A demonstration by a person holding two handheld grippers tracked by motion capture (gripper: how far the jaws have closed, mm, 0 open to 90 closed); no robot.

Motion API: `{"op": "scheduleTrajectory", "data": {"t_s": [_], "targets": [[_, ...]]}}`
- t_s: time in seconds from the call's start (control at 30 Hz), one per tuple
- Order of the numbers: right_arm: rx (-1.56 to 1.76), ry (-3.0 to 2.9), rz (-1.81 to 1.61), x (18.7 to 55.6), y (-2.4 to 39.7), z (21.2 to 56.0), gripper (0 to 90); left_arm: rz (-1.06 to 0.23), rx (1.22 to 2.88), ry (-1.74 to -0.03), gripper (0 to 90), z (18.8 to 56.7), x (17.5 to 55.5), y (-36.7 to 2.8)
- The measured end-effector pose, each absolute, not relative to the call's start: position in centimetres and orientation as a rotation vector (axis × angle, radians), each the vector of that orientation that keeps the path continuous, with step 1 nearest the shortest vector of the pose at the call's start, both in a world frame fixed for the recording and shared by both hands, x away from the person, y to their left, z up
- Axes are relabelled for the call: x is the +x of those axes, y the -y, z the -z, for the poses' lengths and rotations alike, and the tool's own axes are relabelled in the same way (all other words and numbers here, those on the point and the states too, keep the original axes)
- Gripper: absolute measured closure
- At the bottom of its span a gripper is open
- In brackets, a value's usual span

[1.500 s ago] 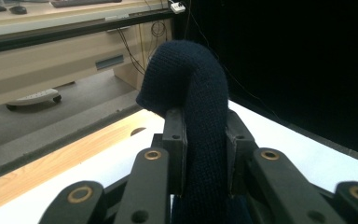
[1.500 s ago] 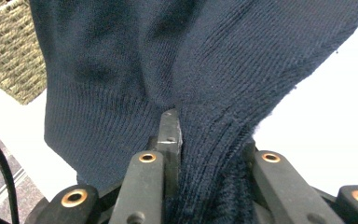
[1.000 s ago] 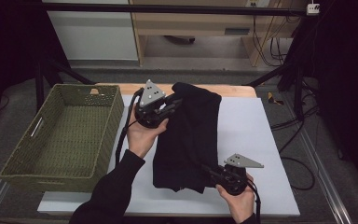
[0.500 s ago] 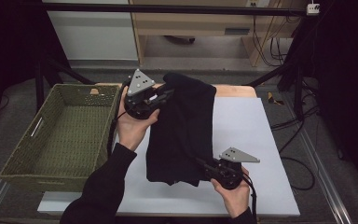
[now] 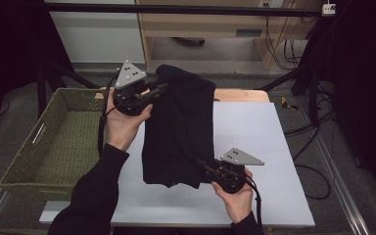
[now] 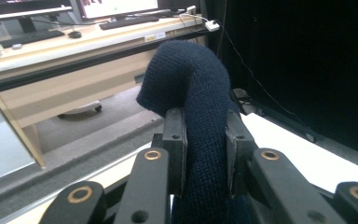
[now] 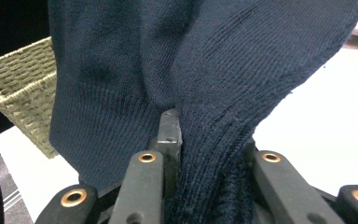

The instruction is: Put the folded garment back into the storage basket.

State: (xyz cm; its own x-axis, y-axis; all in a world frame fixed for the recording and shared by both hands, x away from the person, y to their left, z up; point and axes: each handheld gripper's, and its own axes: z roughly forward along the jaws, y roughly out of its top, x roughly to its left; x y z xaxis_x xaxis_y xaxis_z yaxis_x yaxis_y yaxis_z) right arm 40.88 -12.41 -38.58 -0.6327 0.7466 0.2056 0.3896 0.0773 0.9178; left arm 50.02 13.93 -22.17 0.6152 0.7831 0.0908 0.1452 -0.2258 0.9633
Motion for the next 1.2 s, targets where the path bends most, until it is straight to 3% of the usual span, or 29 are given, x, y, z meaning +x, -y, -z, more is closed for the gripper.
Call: {"op": "scheduleTrajectory", "data": {"t_s": [1.2], "targets": [[1.077,-2.030,-1.780,43.5,3.3,36.4,72.6,-0.904,1.710,-0.810,74.3,17.4,49.3,-22.1]]}}
